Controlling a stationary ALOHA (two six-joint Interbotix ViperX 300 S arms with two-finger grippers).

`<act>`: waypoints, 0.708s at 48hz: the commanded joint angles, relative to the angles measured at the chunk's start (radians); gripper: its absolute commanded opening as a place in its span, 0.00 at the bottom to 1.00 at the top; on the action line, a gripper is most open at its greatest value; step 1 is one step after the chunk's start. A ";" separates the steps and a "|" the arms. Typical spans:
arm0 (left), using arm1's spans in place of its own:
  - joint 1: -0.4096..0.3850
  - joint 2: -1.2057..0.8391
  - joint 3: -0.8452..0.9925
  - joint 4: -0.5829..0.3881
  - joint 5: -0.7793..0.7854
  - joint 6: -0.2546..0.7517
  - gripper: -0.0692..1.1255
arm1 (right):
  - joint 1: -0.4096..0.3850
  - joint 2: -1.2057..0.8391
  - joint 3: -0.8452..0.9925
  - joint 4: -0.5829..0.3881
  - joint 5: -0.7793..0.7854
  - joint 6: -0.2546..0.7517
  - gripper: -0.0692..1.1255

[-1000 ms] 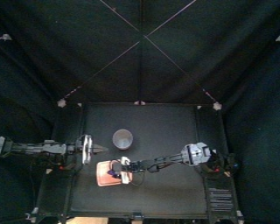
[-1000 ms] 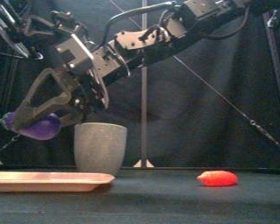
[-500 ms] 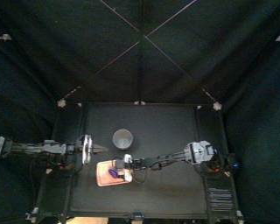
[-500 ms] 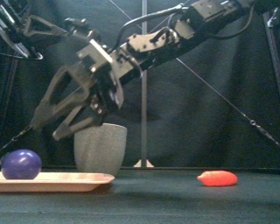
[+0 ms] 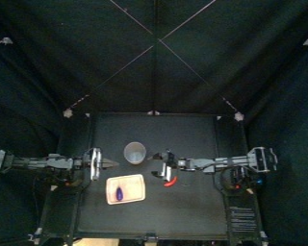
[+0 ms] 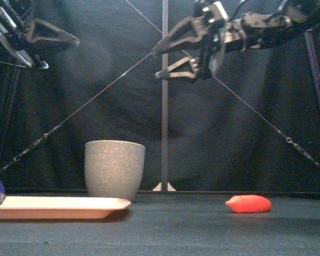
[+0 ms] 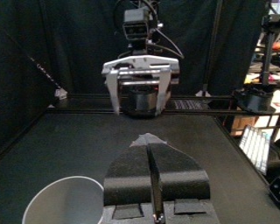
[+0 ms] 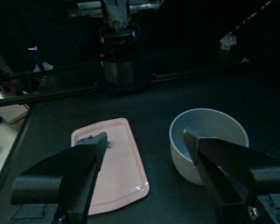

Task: Pick the eggplant then place it on the pink plate
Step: Drop eggplant on the pink plate and return to neutral

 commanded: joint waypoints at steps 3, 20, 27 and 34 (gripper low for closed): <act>0.003 0.002 -0.011 0.002 -0.005 0.002 0.03 | 0.005 -0.192 0.106 -0.018 -0.048 -0.005 0.90; 0.006 0.002 -0.009 0.002 -0.005 0.002 0.03 | 0.009 -0.611 0.368 -0.041 -0.051 0.000 0.90; 0.008 0.002 -0.009 0.002 -0.005 0.002 0.03 | 0.012 -0.747 0.445 -0.058 -0.029 0.002 0.90; 0.006 0.002 -0.008 0.002 -0.005 0.002 0.03 | 0.012 -0.807 0.463 -0.060 0.006 0.002 0.90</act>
